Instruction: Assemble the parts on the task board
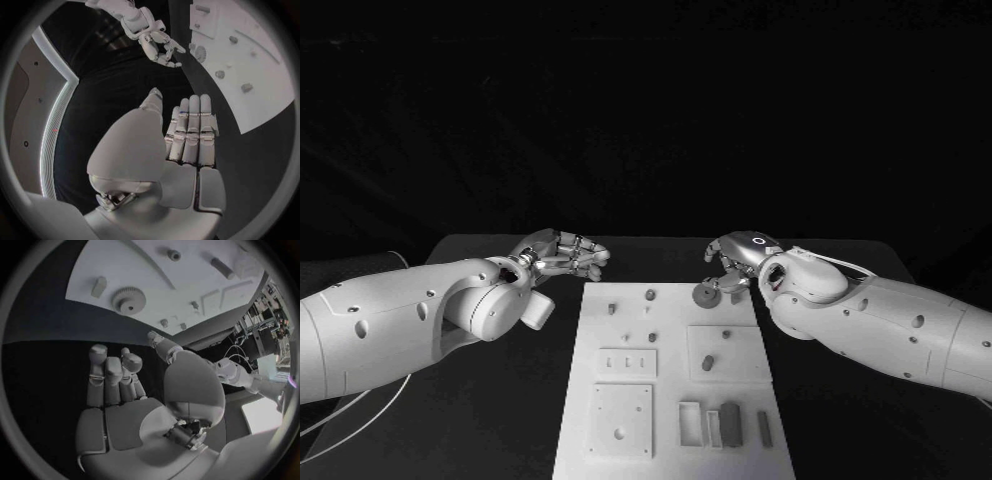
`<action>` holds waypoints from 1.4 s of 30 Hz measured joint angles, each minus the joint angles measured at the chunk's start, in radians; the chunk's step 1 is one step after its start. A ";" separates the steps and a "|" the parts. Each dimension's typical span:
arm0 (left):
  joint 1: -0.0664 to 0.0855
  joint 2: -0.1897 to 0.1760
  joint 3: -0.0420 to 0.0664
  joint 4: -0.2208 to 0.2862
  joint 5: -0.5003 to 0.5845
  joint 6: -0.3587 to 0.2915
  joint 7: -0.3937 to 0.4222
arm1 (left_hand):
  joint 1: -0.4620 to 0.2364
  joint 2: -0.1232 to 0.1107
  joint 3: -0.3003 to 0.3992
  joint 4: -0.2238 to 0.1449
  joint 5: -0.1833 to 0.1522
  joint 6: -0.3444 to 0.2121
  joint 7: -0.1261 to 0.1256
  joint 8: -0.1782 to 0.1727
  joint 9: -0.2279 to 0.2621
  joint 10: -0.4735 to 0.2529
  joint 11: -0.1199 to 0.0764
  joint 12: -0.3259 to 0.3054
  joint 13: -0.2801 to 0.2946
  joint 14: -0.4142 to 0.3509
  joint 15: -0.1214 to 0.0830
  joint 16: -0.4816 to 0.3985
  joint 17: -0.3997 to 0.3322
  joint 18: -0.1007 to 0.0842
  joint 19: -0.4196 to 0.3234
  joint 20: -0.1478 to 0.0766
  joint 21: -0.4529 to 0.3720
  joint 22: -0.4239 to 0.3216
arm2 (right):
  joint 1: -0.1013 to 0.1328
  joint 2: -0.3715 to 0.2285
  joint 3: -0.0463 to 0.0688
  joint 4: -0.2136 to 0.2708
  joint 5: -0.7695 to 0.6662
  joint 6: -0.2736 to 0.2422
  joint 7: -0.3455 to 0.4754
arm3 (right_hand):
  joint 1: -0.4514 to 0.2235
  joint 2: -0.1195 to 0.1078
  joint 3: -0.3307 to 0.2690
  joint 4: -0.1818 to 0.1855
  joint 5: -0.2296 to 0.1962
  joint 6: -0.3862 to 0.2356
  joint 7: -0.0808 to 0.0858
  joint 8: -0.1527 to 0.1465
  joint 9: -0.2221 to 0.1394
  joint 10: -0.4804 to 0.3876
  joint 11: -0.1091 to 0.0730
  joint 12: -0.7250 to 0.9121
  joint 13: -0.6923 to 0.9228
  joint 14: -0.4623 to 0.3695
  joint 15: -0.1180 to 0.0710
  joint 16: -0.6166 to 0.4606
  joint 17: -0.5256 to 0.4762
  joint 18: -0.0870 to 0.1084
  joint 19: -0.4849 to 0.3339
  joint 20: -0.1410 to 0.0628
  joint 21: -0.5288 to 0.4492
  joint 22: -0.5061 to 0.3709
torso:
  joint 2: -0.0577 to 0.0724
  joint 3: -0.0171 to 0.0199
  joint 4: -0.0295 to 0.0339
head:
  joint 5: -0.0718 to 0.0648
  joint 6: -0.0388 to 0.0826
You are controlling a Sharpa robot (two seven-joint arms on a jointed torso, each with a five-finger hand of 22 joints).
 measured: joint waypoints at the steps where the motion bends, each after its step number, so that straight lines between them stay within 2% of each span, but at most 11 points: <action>1: 0.000 0.000 0.000 0.000 0.000 0.000 0.000 | 0.000 0.000 0.000 0.000 0.000 0.000 0.000 0.000 0.000 0.000 0.000 0.000 0.000 0.000 0.000 0.000 0.000 0.000 0.000 0.000 0.000 0.000 | 0.000 -0.002 0.000 -0.007 0.006 0.008 0.005 | 0.002 -0.004 -0.002 0.002 0.000 -0.006 0.000 -0.004 -0.002 -0.003 0.003 0.001 0.000 -0.002 0.002 0.000 0.000 0.000 0.000 0.000 0.000 0.001 | 0.000 0.0012 -0.0011 | 0.000 0.001; 4: 0.000 0.001 0.000 -0.001 0.000 0.000 0.000 | 0.000 0.000 0.000 0.000 0.000 0.000 0.000 -0.004 0.001 0.000 0.000 0.000 0.000 0.000 0.000 0.000 0.000 0.000 0.000 0.000 0.000 0.000 | 0.000 -0.002 0.000 -0.034 0.023 0.036 0.021 | -0.002 -0.008 -0.005 0.005 -0.007 -0.030 0.005 -0.012 -0.007 -0.012 0.012 0.004 0.001 -0.009 0.009 0.000 0.001 -0.005 -0.006 0.005 -0.004 0.001 | 0.000 0.0029 -0.0029 | -0.002 0.002; 10: 0.000 0.002 -0.001 -0.007 0.000 0.001 0.000 | 0.000 0.000 0.003 0.003 0.000 0.000 0.000 -0.004 0.001 0.000 0.000 0.000 0.001 0.000 0.000 0.000 0.001 0.000 0.000 0.000 0.000 0.000 | -0.006 0.017 0.000 -0.074 0.045 0.068 0.044 | -0.003 -0.009 -0.007 0.006 -0.011 -0.039 0.009 -0.014 -0.008 -0.012 0.012 0.004 0.002 -0.010 0.010 0.000 0.001 -0.006 -0.006 0.006 -0.004 0.001 | 0.000 0.0026 -0.0030 | -0.006 0.002; 12: 0.000 0.004 -0.001 -0.008 0.000 0.001 0.000 | 0.000 0.000 0.003 0.003 0.000 0.000 0.000 -0.004 0.001 0.000 0.000 0.000 0.001 0.000 0.000 0.000 0.001 0.000 0.000 0.000 0.000 0.000 | -0.012 0.027 0.000 -0.088 0.049 0.075 0.049 | -0.023 -0.029 -0.026 0.010 -0.039 -0.065 0.009 -0.035 -0.015 -0.016 0.015 0.004 0.002 -0.010 0.010 0.000 0.002 -0.006 -0.007 0.007 -0.004 0.001 | 0.000 0.0022 -0.0024 | -0.007 0.001; 15: 0.000 0.004 -0.002 -0.011 0.000 0.001 0.000 | 0.000 0.000 0.003 0.003 0.000 0.000 0.000 -0.004 0.001 0.000 0.000 0.000 0.001 0.000 0.000 0.000 0.001 0.000 0.000 0.000 0.000 0.000 | -0.021 0.044 0.000 -0.109 0.054 0.086 0.057 | -0.027 -0.033 -0.037 0.017 -0.040 -0.101 0.012 -0.051 -0.020 -0.027 0.019 0.011 0.005 -0.019 0.019 0.000 0.005 -0.007 -0.018 0.007 -0.004 0.001 | 0.000 0.0012 -0.0014 | -0.007 0.000; 17: 0.000 0.004 -0.002 -0.011 0.000 0.001 0.000 | 0.000 0.000 0.003 0.003 0.000 0.000 0.000 -0.004 0.001 0.000 0.000 0.000 0.001 0.000 0.000 -0.004 0.001 0.000 0.000 0.000 0.000 0.000 | -0.026 0.051 0.000 -0.121 0.058 0.092 0.063 | -0.027 -0.033 -0.040 0.021 -0.040 -0.110 0.018 -0.051 -0.020 -0.035 0.021 0.017 0.009 -0.023 0.022 0.005 0.007 -0.011 -0.018 0.007 -0.004 0.001 | 0.000 0.0007 -0.0011 | -0.007 0.000; 27: 0.000 0.006 -0.003 -0.016 -0.002 0.002 -0.004 | 0.000 0.000 0.003 0.003 0.000 0.000 0.000 -0.004 0.000 0.000 0.000 0.000 0.001 0.000 0.000 -0.004 0.002 0.000 0.000 0.000 0.000 0.000 | -0.035 0.087 0.000 -0.164 0.069 0.111 0.080 | -0.045 -0.032 -0.060 0.033 -0.040 -0.117 0.017 -0.051 -0.011 -0.042 0.021 0.026 0.011 -0.032 0.024 0.011 0.009 -0.012 -0.025 0.007 -0.004 0.001 | 0.001 -0.0017 0.0008 | -0.004 -0.006; 31: 0.000 0.006 -0.003 -0.016 -0.003 0.002 -0.006 | 0.000 0.000 0.003 0.003 0.000 0.000 0.000 -0.004 0.000 0.000 0.000 0.000 0.001 0.000 0.000 -0.004 0.002 0.000 0.000 0.000 0.000 0.000 | -0.036 0.099 0.000 -0.185 0.071 0.117 0.085 | -0.045 -0.032 -0.049 0.044 -0.040 -0.119 0.016 -0.041 -0.003 -0.042 0.021 0.034 0.011 -0.036 0.021 0.016 0.010 -0.013 -0.025 0.007 -0.004 0.001 | 0.001 -0.0019 0.0009 | -0.002 -0.007; 33: 0.000 0.007 -0.003 -0.016 -0.003 0.002 -0.007 | 0.000 0.000 0.003 0.003 0.000 0.000 0.000 -0.004 0.000 0.000 0.000 0.000 0.001 0.000 0.000 -0.004 0.002 0.000 0.000 0.000 0.000 0.000 | -0.037 0.105 0.000 -0.194 0.073 0.118 0.087 | -0.038 -0.025 -0.046 0.052 -0.040 -0.118 0.016 -0.032 0.002 -0.047 0.019 0.034 0.011 -0.036 0.021 0.018 0.010 -0.014 -0.025 0.007 -0.004 0.001 | 0.001 -0.0019 0.0006 | -0.002 -0.007; 37: 0.000 0.008 -0.003 -0.016 -0.007 0.002 -0.011 | 0.000 0.000 0.003 0.003 0.000 0.000 0.000 -0.004 0.001 0.000 0.000 0.000 0.001 0.000 0.000 -0.004 0.003 0.000 0.000 0.000 0.000 0.000 | -0.037 0.114 0.000 -0.211 0.076 0.123 0.093 | -0.030 0.012 -0.047 0.056 -0.040 -0.091 0.010 -0.014 0.012 -0.047 0.018 0.047 0.013 -0.040 0.017 0.028 0.012 -0.014 -0.025 0.008 -0.001 0.000 | 0.001 -0.0017 0.0002 | -0.001 -0.007; 42: 0.000 0.008 -0.003 -0.016 -0.009 0.002 -0.015 | 0.000 0.000 0.003 0.003 0.000 0.000 0.000 -0.004 0.001 0.000 0.000 0.000 0.001 0.000 0.000 -0.004 0.003 0.000 0.000 0.000 0.000 0.000 | -0.037 0.116 -0.001 -0.224 0.079 0.131 0.098 | -0.029 0.013 -0.048 0.056 -0.040 -0.087 0.008 -0.014 0.013 -0.042 0.013 0.047 0.013 -0.038 0.013 0.030 0.012 -0.014 -0.027 0.009 0.000 0.000 | 0.001 -0.0014 0.0003 | 0.000 -0.008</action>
